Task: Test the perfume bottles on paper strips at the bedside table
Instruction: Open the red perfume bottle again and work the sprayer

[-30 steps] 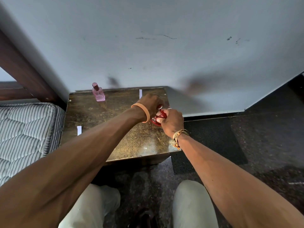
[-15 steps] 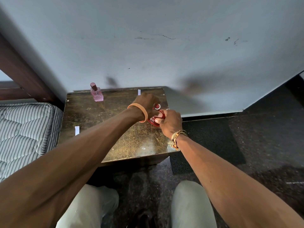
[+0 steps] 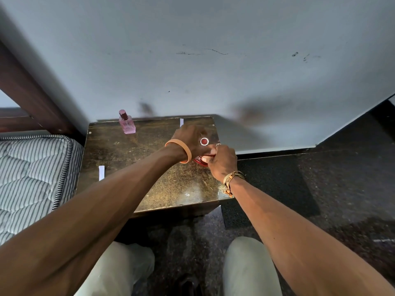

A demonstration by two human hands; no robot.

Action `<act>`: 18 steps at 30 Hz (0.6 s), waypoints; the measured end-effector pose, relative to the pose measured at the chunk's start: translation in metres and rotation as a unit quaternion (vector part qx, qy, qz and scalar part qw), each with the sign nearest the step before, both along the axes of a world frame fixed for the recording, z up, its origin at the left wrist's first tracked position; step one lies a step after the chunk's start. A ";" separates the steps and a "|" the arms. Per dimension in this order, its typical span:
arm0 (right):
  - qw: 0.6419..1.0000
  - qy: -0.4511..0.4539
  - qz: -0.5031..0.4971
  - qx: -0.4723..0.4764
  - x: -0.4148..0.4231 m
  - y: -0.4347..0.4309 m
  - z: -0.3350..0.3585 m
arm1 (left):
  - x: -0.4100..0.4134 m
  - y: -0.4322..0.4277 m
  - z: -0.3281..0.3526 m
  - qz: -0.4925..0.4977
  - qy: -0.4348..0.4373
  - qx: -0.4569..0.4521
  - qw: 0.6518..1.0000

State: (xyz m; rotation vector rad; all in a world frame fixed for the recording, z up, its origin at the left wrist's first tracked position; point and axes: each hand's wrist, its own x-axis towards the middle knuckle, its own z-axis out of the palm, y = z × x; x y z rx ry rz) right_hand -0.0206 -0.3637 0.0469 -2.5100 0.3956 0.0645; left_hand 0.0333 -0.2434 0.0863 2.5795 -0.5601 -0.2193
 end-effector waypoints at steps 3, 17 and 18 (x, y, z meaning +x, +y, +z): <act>1.000 0.009 0.004 -0.007 0.001 0.001 0.000 | -0.001 -0.003 -0.003 -0.010 -0.035 0.028 0.999; 1.000 0.012 0.005 0.000 -0.001 0.001 0.000 | 0.001 -0.004 0.006 -0.100 -0.047 0.076 0.991; 1.000 0.012 0.005 0.001 -0.001 0.000 0.000 | 0.002 -0.004 0.006 -0.093 -0.047 0.070 0.992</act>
